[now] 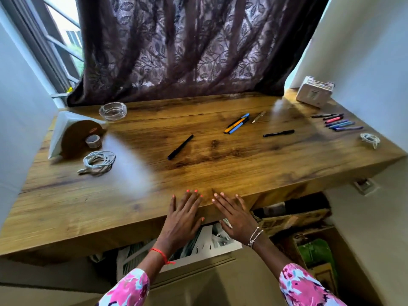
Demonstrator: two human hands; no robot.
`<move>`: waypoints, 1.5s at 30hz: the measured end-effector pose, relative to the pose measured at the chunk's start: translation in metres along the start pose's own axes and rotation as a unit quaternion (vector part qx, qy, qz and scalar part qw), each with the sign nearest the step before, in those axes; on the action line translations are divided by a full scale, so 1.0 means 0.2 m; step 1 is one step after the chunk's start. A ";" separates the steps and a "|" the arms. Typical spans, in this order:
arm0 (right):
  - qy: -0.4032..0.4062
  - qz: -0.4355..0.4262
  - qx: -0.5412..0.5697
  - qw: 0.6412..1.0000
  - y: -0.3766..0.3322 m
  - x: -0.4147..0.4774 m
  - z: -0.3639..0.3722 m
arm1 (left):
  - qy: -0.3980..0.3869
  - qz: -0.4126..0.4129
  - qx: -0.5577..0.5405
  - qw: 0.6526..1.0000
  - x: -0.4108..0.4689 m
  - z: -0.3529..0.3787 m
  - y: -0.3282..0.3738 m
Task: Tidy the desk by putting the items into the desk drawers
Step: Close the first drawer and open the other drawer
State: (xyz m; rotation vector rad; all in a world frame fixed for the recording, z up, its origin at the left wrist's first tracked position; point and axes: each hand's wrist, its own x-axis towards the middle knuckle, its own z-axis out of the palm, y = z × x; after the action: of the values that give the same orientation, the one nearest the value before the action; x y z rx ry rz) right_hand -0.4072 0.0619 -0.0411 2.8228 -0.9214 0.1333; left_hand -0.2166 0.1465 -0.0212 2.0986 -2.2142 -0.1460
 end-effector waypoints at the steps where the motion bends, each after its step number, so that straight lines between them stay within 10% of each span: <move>1: -0.008 0.003 -0.003 1.000 0.04 -0.02 0.00 | 0.005 0.006 0.005 1.000 0.03 0.01 0.04; 22: -0.022 -0.059 0.129 0.990 1.54 -0.50 0.12 | 0.075 -0.146 -0.032 0.986 0.83 0.25 1.38; 28: 0.208 0.046 0.318 0.924 1.70 -0.63 0.15 | 0.163 -0.065 -0.231 0.957 0.85 0.35 1.63; 31: 0.184 0.292 0.551 0.759 1.69 -0.67 0.16 | 0.151 -0.269 -0.553 0.774 0.88 0.42 1.71; 35: 0.070 0.505 0.770 0.385 1.74 -0.68 0.28 | 0.047 -0.449 -0.839 0.303 0.95 0.56 1.66; 38: 0.027 0.535 0.824 0.184 1.78 -0.69 0.40 | 0.075 -0.463 -0.857 0.215 0.97 0.67 1.63; 45: 0.056 0.556 0.825 0.087 1.83 -0.62 0.62 | 0.138 -0.464 -0.870 0.090 1.11 0.81 1.61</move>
State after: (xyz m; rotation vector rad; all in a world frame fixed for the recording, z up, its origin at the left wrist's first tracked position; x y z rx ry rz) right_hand -0.7195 -0.1806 -0.1320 0.0479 1.1041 -0.7739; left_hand -0.5674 -0.0556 -0.1403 0.8226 0.6755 -1.2576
